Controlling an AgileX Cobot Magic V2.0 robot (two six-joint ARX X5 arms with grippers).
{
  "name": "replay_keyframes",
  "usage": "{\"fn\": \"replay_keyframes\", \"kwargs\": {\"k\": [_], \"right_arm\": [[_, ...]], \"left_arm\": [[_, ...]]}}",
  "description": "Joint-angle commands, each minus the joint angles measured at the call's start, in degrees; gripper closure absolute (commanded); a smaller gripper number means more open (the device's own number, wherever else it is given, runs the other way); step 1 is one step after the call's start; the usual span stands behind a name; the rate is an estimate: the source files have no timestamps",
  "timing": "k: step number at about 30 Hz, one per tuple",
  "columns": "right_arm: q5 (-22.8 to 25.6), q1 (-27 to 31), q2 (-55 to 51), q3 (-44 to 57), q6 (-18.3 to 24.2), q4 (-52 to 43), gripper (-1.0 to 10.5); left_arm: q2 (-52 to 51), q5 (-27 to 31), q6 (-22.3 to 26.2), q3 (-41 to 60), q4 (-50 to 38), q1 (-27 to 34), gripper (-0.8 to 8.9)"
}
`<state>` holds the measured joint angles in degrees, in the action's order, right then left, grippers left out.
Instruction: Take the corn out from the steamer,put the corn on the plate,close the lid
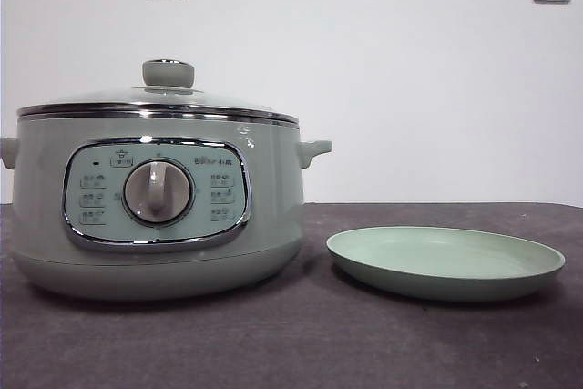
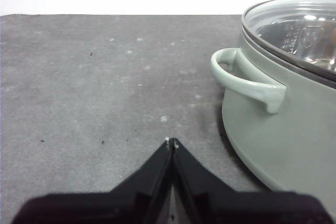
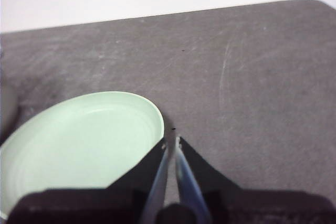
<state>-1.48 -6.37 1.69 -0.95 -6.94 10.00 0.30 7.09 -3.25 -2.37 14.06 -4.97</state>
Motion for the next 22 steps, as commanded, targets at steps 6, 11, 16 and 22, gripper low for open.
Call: {"fn": "replay_keyframes", "kwargs": {"k": [6,11,16,22], "right_arm": [[0.31,-0.02,0.02,0.57,-23.37,0.15,9.2],[-0.15,-0.02,0.09,0.35,-23.45,0.37,9.2],[-0.17,-0.02,1.36,-2.99,-22.95,2.73,9.6],[-1.86,-0.02,7.72,-10.6,-19.19,4.33,9.6]], "left_arm": [[-0.17,-6.36,-10.86,0.85,-0.96,0.17,8.17],[-0.17,-11.98,-13.55,0.81,-1.25,0.17,8.21],[-0.04,-12.04,-13.7,-2.29,1.42,0.17,8.21],[2.8,-12.09,-13.42,-9.94,7.28,0.17,8.21]]}}
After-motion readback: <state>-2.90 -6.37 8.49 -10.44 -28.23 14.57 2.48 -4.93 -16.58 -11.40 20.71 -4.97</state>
